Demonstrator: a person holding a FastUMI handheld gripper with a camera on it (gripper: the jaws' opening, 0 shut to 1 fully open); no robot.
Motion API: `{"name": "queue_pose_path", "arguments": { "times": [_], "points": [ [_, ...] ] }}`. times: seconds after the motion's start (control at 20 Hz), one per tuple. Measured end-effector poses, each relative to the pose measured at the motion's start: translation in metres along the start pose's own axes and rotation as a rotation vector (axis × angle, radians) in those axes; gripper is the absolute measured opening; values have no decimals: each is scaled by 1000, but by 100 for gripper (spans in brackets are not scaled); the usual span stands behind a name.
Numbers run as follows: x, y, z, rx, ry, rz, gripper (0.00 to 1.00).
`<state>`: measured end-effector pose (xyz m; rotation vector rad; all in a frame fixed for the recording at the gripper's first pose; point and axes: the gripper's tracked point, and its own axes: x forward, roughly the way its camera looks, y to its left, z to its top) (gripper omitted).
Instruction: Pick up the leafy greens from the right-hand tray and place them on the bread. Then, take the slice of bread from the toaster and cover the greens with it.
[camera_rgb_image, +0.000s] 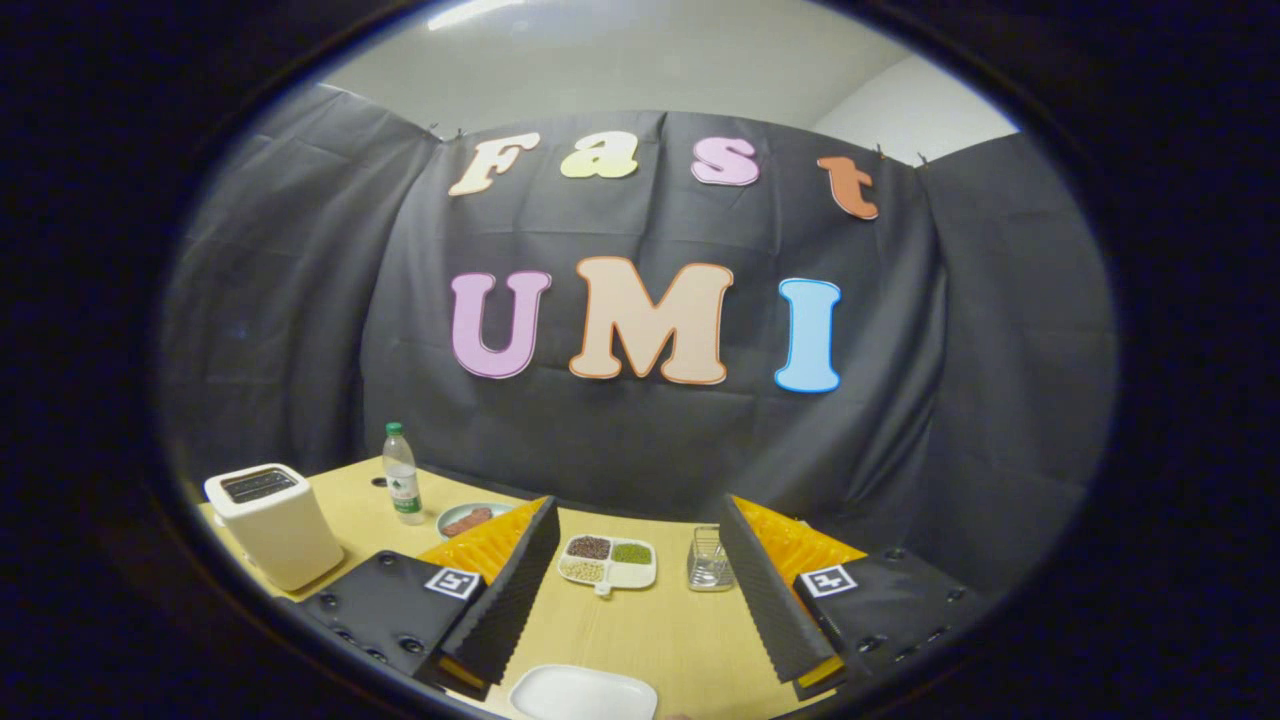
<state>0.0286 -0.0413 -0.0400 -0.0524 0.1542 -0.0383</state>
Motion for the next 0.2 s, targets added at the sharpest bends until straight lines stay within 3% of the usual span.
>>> {"name": "queue_pose_path", "arguments": {
  "times": [0.2],
  "points": [
    [0,2,4,10,-13,-1,99]
  ]
}}
